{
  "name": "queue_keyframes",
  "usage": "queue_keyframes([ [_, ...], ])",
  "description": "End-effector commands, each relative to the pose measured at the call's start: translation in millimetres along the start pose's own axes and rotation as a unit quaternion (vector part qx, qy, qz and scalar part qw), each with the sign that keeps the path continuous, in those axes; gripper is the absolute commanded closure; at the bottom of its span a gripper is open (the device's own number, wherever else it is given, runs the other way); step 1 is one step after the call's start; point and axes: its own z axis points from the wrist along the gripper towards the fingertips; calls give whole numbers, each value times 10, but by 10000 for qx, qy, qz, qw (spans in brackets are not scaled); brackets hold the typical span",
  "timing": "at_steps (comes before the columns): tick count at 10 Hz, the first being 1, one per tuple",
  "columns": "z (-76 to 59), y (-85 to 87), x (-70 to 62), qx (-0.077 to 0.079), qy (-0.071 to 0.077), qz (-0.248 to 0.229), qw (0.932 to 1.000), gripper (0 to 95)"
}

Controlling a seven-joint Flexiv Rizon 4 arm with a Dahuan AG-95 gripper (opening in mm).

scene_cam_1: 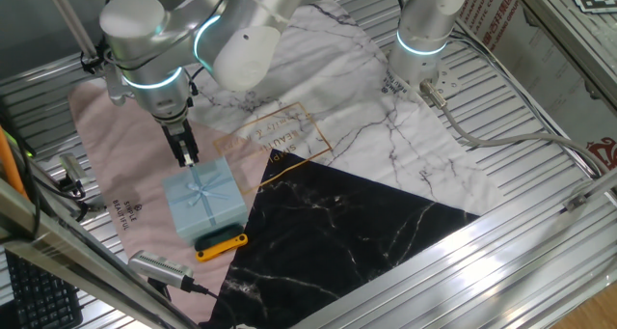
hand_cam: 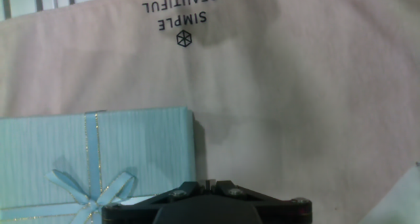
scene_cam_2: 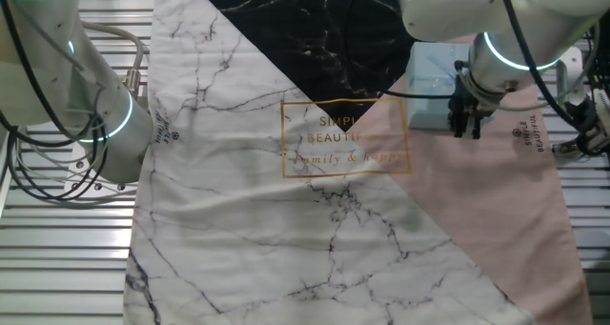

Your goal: Slide the outer casing onto the gift box

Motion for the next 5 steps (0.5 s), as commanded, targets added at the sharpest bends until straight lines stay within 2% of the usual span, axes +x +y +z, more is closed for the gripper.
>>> queue_keyframes([
  [1,-1,-32,0,318,-34,-205,9993,950],
  [5,-45,-127,-32,257,-44,-218,9994,950],
])
